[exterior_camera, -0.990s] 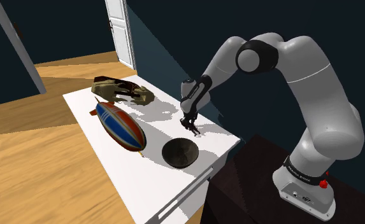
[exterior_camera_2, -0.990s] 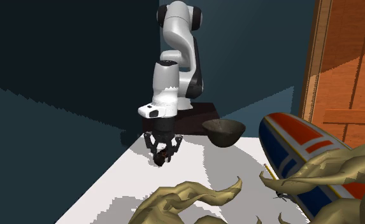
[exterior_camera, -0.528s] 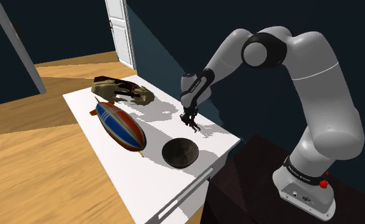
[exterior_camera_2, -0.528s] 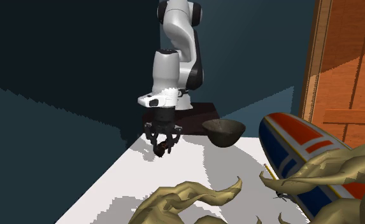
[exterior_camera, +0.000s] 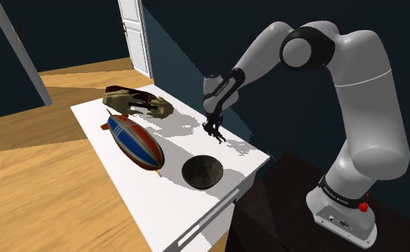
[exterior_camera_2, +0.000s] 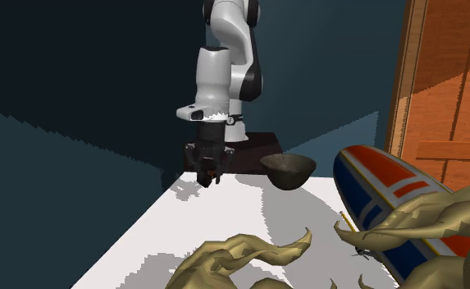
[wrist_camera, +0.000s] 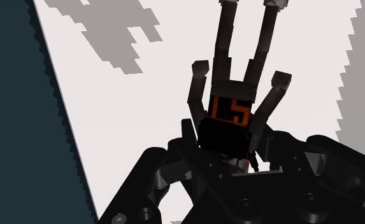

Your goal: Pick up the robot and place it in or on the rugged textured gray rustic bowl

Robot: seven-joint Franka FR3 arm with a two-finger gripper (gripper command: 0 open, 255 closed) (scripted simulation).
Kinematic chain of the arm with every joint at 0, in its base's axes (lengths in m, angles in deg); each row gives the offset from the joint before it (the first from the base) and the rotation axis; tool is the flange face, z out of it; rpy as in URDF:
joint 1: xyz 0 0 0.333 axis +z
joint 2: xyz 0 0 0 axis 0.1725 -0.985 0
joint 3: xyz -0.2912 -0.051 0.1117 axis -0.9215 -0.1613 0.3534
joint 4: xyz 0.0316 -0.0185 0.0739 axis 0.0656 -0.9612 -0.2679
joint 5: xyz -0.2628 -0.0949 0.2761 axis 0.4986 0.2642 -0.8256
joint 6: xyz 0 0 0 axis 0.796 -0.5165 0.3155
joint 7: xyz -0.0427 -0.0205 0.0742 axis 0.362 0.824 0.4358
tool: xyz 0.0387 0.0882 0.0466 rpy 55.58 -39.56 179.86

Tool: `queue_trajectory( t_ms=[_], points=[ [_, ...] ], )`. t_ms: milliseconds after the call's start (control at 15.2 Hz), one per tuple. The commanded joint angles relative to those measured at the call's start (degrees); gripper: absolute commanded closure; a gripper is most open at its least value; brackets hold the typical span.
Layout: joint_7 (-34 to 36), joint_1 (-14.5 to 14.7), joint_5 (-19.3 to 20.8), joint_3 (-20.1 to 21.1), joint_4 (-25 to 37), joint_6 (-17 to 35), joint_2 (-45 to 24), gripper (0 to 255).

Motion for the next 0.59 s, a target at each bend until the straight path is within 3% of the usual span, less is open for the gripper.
queue_trajectory(
  t_ms=[0, 528],
  points=[
    [-0.1, 0.1, 0.1, -0.1, -0.2, -1.1, 1.3, 255],
    [0.0, 0.5, 0.7, -0.6, -0.6, -5.5, 6.1, 255]
  ],
)
